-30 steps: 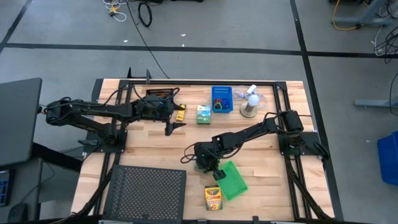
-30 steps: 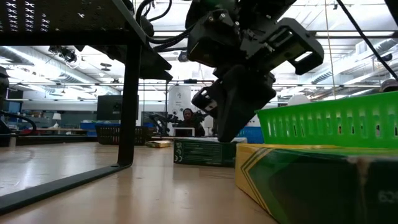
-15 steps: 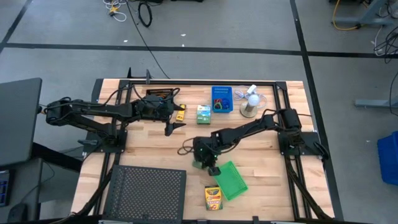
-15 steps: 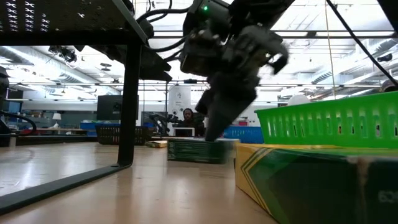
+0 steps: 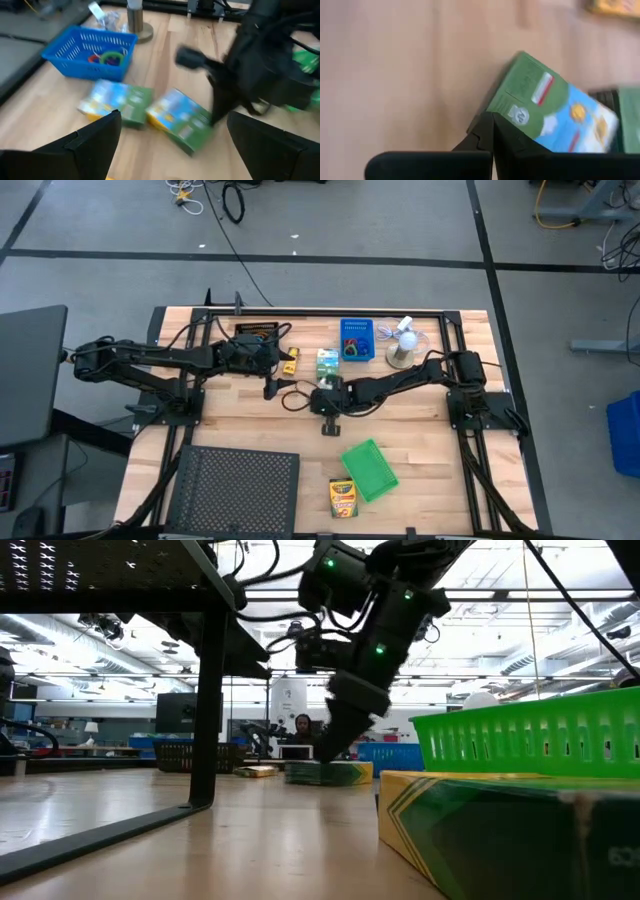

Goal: Pick & Place Office Desk Supplies
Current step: Put the middle large crayon box into the green bin

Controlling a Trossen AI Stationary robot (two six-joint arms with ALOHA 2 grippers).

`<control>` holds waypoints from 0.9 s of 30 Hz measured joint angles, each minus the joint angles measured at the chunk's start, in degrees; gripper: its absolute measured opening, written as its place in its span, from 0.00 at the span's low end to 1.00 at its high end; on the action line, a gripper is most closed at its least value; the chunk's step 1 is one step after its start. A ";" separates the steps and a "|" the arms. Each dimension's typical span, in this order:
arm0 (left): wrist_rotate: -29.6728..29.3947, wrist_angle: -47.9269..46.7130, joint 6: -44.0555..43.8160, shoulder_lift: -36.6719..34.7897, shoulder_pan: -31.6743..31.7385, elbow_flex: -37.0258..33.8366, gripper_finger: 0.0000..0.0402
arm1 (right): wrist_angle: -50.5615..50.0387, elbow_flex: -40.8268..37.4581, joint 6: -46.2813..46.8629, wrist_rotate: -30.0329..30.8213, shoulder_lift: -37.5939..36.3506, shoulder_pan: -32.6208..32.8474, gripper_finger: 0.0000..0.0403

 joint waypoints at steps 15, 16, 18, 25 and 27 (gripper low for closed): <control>3.44 -24.67 -4.88 7.37 0.00 13.24 0.81 | -9.71 -0.52 -2.87 5.45 -7.18 0.73 0.25; 3.46 -26.02 -4.55 8.88 0.00 14.39 0.80 | -9.93 -0.93 -2.25 5.43 -7.25 0.73 0.27; 3.44 -28.06 -3.87 11.77 0.00 16.64 0.77 | -11.00 -1.80 -0.67 5.35 -7.25 0.65 0.29; 3.42 -32.23 -0.55 20.16 0.00 24.68 0.63 | -15.35 -5.12 0.16 6.53 -7.30 -0.58 0.17; 3.42 -33.36 0.58 21.73 0.00 26.49 0.55 | -15.82 -6.04 0.13 6.58 -7.34 -1.23 0.06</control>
